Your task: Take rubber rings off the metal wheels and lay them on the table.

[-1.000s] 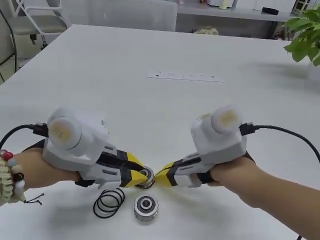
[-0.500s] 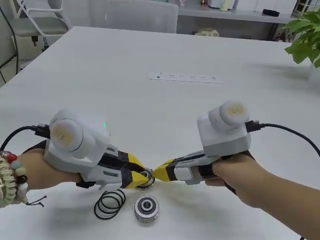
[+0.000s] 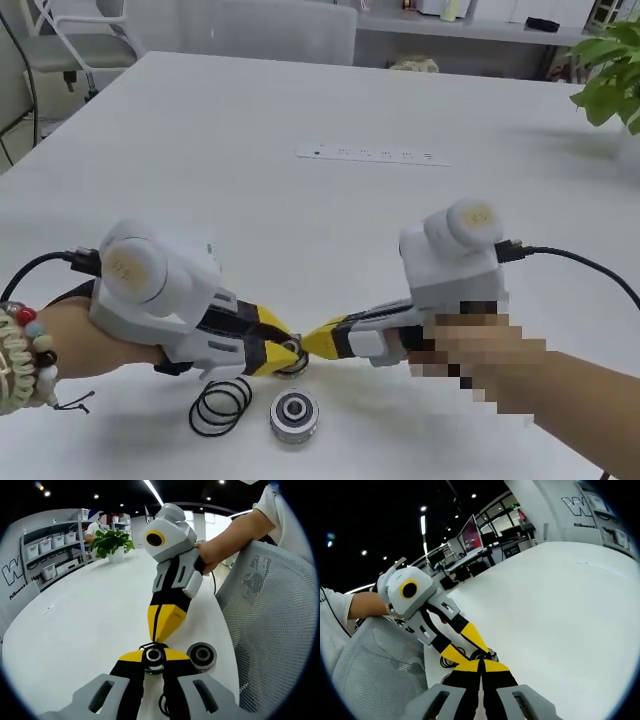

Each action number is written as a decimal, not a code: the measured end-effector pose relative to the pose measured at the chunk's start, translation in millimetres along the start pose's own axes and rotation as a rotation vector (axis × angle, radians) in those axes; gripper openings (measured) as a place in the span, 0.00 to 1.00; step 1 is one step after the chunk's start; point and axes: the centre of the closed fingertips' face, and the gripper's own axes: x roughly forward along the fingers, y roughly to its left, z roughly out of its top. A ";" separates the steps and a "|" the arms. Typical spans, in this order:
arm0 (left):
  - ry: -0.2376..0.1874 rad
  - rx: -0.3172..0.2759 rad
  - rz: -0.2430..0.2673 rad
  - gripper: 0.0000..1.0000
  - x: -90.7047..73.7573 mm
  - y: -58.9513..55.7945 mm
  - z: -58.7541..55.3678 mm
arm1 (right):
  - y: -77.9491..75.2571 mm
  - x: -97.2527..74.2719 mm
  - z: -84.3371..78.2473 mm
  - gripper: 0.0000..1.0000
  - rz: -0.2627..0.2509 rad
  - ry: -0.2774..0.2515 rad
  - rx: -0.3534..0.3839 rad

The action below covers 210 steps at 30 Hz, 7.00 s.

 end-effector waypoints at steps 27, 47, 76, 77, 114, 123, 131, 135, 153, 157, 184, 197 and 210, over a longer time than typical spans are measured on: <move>-0.050 -0.048 -0.063 0.28 -23.3 -10.5 30.3 | -7.7 0.0 3.1 0.00 -0.047 -0.013 -0.005; -0.083 0.047 0.050 0.67 -92.2 -11.1 38.0 | 14.6 7.0 13.0 0.00 0.018 -0.034 0.002; -0.054 -0.195 0.246 0.74 -145.0 -34.2 -42.6 | 44.2 37.5 -6.7 0.00 0.069 0.055 -0.037; -0.058 -0.204 0.253 0.74 -145.9 -33.9 -43.6 | 43.4 38.1 -7.5 0.00 0.063 0.061 -0.047; -0.102 -0.235 0.272 0.74 -152.8 -35.2 -37.3 | 25.0 18.4 16.6 0.10 -0.072 0.046 -0.300; -0.105 -0.234 0.257 0.76 -152.0 -37.6 -33.3 | 27.9 0.0 30.2 0.20 -0.070 0.001 -0.286; -0.127 -0.231 0.251 0.78 -155.4 -35.7 -27.8 | 32.3 -23.8 44.3 0.41 -0.058 -0.016 -0.291; -0.146 -0.237 0.244 0.79 -157.1 -35.6 -23.2 | 34.2 -39.4 50.7 0.46 -0.054 -0.054 -0.273; -0.167 -0.235 0.217 0.85 -157.7 -33.8 -17.3 | 45.8 -91.9 -6.0 0.88 -0.085 -0.063 -0.265; -0.163 -0.244 0.205 0.89 -155.4 -37.5 -19.0 | 40.7 -95.3 -30.4 0.91 -0.104 -0.019 -0.230; -0.125 -0.299 0.175 0.99 -146.2 -52.7 -27.6 | 31.1 -109.5 -78.6 0.99 -0.204 0.033 -0.113; -0.124 -0.332 0.190 0.99 -146.9 -51.8 -30.3 | 35.5 -108.2 -84.4 0.95 -0.213 0.044 -0.100; -0.085 -0.352 0.219 0.95 -147.6 -51.3 -35.0 | 36.6 -107.1 -86.2 0.92 -0.195 0.018 -0.066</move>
